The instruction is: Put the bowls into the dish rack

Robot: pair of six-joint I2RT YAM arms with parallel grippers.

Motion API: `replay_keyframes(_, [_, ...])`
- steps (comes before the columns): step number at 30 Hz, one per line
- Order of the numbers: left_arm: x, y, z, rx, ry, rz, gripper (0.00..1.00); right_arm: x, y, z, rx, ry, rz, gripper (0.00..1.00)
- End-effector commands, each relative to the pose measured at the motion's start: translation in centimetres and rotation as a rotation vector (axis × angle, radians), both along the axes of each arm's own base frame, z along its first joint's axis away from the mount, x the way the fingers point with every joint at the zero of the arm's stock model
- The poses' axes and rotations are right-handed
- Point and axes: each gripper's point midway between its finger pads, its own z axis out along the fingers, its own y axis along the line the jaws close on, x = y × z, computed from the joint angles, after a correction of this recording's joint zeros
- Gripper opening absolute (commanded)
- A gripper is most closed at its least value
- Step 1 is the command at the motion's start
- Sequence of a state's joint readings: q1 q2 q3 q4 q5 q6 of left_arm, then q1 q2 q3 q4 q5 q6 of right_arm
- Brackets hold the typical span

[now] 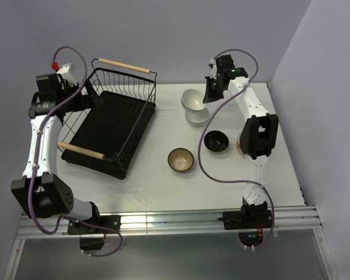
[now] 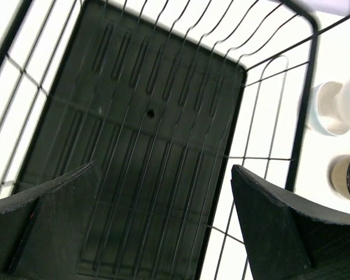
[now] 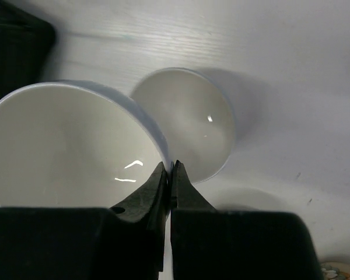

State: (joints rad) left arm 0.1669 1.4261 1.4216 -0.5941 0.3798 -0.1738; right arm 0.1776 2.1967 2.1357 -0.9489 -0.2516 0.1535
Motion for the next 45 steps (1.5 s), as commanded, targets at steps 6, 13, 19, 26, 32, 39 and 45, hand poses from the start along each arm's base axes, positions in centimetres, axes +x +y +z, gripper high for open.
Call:
replay_keyframes(6, [-1.4,-3.5,12.1,-0.061,-0.337,-0.243,0.99,-1.0,3.3,21.9,0.472,-0.52,0.167,0.0])
replay_keyframes(13, [-4.9,-8.5,18.5,-0.273,-0.473,-0.477,0.99,-3.6,6.4,29.4,0.707,-0.636,0.231,0.0])
replay_keyframes(19, [-6.7,-11.2,21.0,-0.424,-0.514,-0.531,0.99,-5.3,10.9,31.4,0.779,-0.644,0.288,0.0])
replay_keyframes(26, [-7.3,-16.1,19.2,-0.555,-0.411,-0.575,1.0,-7.0,16.8,30.3,0.811,-0.591,0.368,0.0])
replay_keyframes(32, [-7.0,-18.2,18.3,-0.651,-0.349,-0.592,0.99,-7.9,20.2,28.8,0.81,-0.549,0.412,0.0])
replay_keyframes(39, [-6.7,-19.2,17.2,-0.622,-0.331,-0.552,0.99,-8.6,22.4,27.7,0.821,-0.512,0.442,0.0])
replay_keyframes(45, [-6.8,-18.9,17.0,-0.628,-0.309,-0.508,0.99,-7.7,23.2,26.4,0.776,-0.512,0.391,0.0])
